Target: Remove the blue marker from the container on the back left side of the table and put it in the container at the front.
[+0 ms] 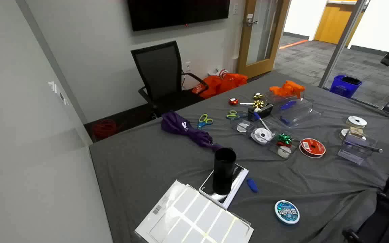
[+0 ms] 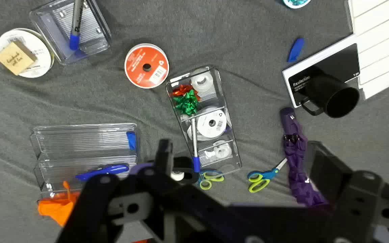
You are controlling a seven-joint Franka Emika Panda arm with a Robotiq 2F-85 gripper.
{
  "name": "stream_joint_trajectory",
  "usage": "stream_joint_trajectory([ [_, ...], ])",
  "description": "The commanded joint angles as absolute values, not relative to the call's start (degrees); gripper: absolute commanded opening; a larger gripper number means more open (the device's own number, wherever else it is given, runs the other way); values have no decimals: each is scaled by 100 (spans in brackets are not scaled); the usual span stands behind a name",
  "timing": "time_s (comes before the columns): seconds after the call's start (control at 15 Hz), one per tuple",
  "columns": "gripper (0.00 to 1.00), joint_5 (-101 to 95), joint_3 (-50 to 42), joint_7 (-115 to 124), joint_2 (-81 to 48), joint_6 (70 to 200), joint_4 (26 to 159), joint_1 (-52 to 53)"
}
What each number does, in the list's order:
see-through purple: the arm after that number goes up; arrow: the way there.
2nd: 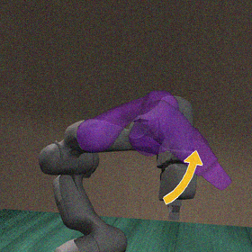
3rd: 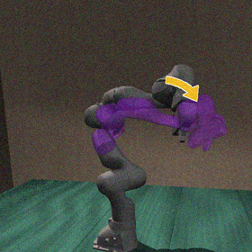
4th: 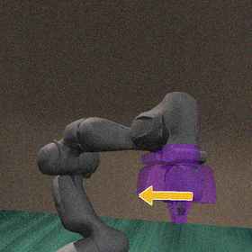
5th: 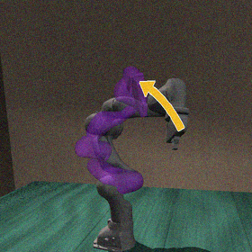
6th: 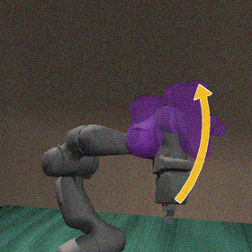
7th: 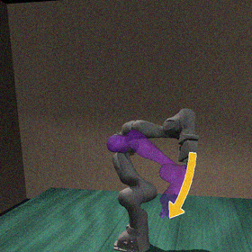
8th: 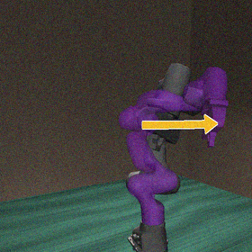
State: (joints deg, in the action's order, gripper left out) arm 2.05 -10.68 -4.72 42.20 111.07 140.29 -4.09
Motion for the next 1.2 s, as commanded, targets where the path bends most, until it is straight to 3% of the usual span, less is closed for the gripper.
stream_joint_trajectory([
  [0.0, 100, 254, -1014, -516, 4206, 11095, 14018, -484],
  [0.6, 100, 450, -1095, -481, 4061, 11248, 13946, -437],
  [0.87, 100, 537, -1679, -765, 3347, 11427, 13158, -544],
  [0.93, 100, 850, -1201, -143, 3111, 12226, 13549, -305],
  [1.13, 100, 1330, -1081, -52, 2298, 13038, 13258, -137],
])
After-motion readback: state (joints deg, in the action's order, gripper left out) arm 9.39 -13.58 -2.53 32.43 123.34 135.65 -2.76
